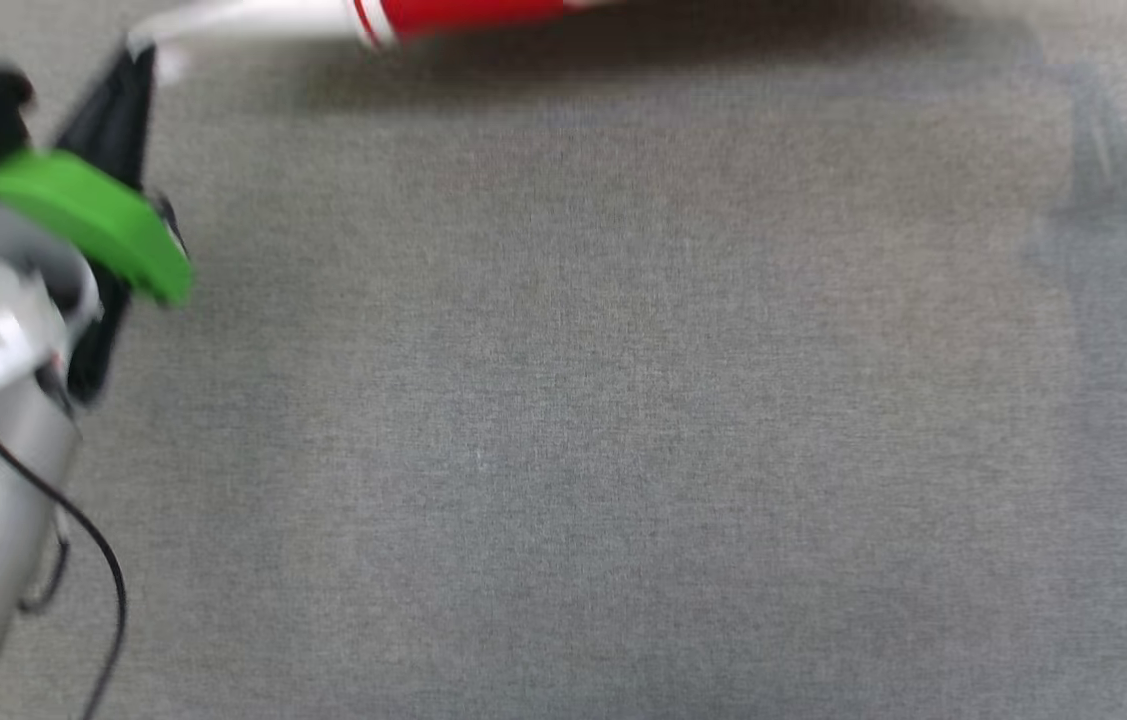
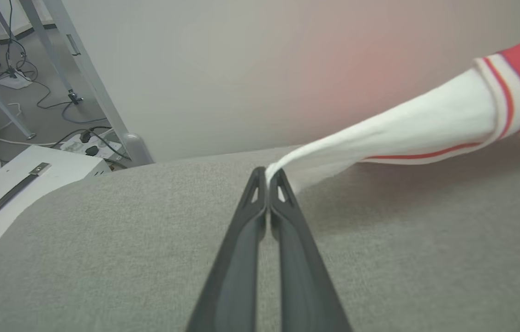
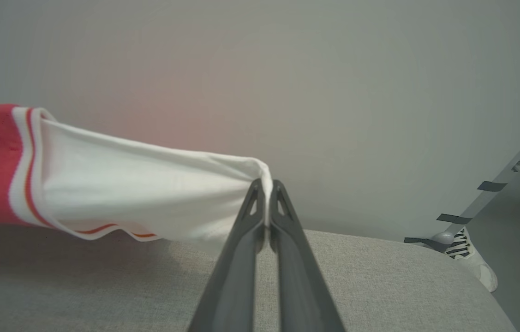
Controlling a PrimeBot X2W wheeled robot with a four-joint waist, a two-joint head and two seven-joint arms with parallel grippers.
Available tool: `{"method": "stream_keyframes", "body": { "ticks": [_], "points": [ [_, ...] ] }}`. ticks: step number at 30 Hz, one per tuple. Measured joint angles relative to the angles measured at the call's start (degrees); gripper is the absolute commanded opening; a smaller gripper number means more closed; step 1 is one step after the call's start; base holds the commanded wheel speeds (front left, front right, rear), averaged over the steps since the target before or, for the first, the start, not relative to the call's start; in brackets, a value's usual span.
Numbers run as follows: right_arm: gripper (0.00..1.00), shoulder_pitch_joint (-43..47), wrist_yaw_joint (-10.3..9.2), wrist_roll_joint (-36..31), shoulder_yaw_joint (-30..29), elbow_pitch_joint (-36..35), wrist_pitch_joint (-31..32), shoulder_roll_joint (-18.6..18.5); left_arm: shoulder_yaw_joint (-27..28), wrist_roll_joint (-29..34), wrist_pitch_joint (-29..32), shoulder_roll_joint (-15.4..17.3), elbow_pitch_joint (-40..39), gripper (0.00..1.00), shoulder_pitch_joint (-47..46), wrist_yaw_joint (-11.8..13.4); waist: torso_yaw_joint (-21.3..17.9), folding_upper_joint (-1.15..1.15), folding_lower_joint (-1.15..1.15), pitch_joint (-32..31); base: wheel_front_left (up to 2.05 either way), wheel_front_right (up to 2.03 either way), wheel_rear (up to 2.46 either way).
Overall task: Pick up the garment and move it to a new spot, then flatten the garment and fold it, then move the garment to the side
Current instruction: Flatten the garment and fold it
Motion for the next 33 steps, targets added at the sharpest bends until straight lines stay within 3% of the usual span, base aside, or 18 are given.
{"method": "stream_keyframes", "body": {
  "ticks": [9,17,23,33],
  "points": [
    [0.00,18.1,0.00,2.9,0.0,-6.2,0.7,-0.5,0.9,-3.5,-1.0,1.9,-10.3,0.00,20.4,4.9,0.1,0.00,0.00,-7.5,0.00,0.00,0.00],
    [0.00,31.9,0.00,4.1,4.2,-14.3,5.3,-6.0,-1.6,-4.1,0.0,3.6,-17.1,0.00,32.0,9.4,-0.1,0.00,0.00,-13.0,0.00,0.00,0.00],
    [0.00,39.6,0.00,4.3,6.9,-19.3,8.3,-10.6,-3.7,-4.1,0.9,4.2,-19.0,0.00,38.0,11.1,-0.4,0.00,0.00,-16.5,0.00,0.00,0.00],
    [0.00,50.0,-0.01,9.8,8.3,-27.3,15.0,-15.1,-6.5,-4.0,1.1,4.6,-21.8,0.00,45.6,13.1,-0.2,0.00,0.00,-19.8,0.00,0.00,0.00]
  ]
}}
